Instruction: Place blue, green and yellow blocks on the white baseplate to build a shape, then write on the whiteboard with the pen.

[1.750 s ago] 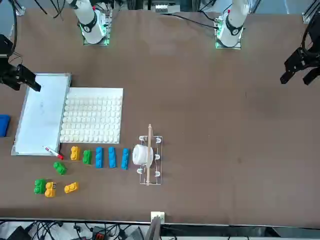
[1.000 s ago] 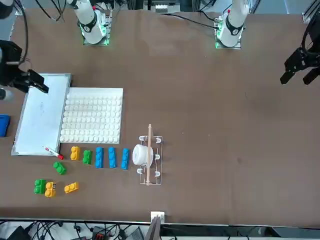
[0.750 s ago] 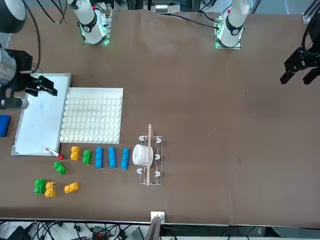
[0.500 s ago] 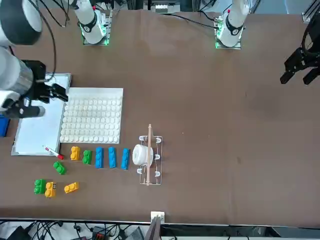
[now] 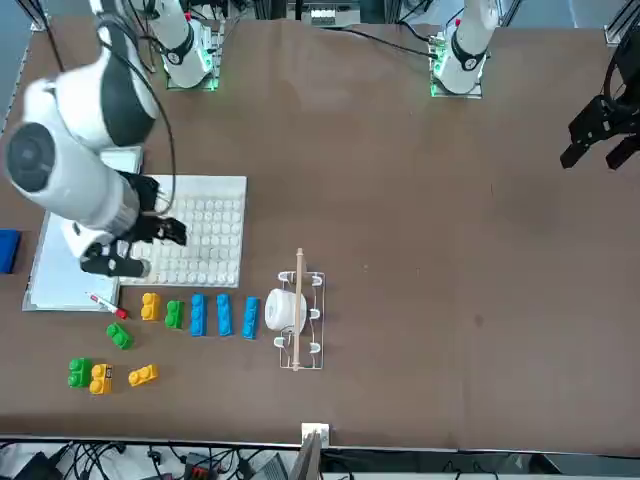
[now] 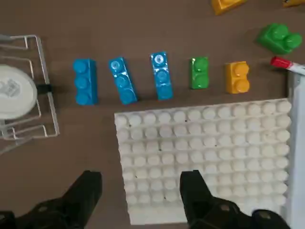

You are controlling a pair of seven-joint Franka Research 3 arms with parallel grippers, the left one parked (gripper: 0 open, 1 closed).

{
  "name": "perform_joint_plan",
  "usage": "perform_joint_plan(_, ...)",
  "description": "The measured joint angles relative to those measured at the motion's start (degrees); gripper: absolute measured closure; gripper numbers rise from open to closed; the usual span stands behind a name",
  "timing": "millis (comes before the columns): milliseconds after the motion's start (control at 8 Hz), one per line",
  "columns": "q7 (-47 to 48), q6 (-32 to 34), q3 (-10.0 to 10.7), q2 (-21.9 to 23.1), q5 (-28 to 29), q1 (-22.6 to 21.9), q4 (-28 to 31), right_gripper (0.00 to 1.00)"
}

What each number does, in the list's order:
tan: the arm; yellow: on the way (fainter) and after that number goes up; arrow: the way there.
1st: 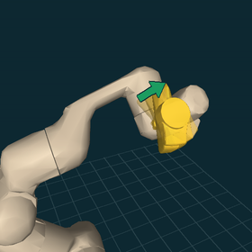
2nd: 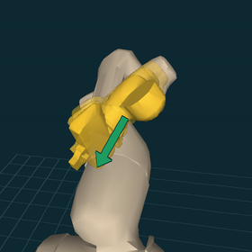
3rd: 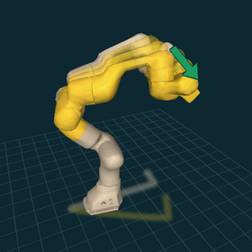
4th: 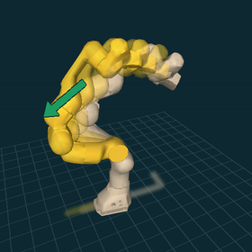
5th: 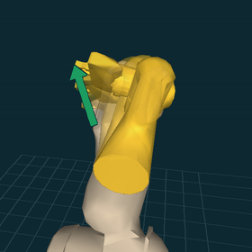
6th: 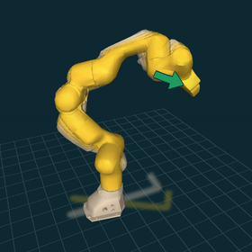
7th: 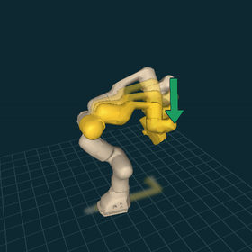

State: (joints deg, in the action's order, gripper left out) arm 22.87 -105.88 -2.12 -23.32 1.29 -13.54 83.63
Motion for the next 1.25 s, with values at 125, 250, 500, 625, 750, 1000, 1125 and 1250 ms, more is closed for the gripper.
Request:
perform_joint_plan(125,3.66,-4.74,0.00,-2.16,0.00,-1.57,0.03,0.00)
perform_joint_plan(250,5.96,-9.76,0.03,-4.14,0.00,-3.19,0.07,0.00)
perform_joint_plan(500,6.93,-19.14,0.16,-8.55,-0.06,-5.03,0.10,0.00)
perform_joint_plan(625,6.93,-22.94,0.21,-10.83,-0.07,-5.43,0.07,0.00)
perform_joint_plan(750,6.93,-26.24,0.22,-12.98,-0.07,-5.88,0.01,0.00)
perform_joint_plan(1000,6.93,-30.54,0.27,-15.94,-0.07,-6.65,-0.14,0.00)
perform_joint_plan(1125,6.93,-31.97,0.37,-16.88,-0.07,-6.87,-0.19,0.00)
perform_joint_plan(1250,6.93,-33.04,0.43,-17.64,-0.07,-6.92,-0.22,0.00)
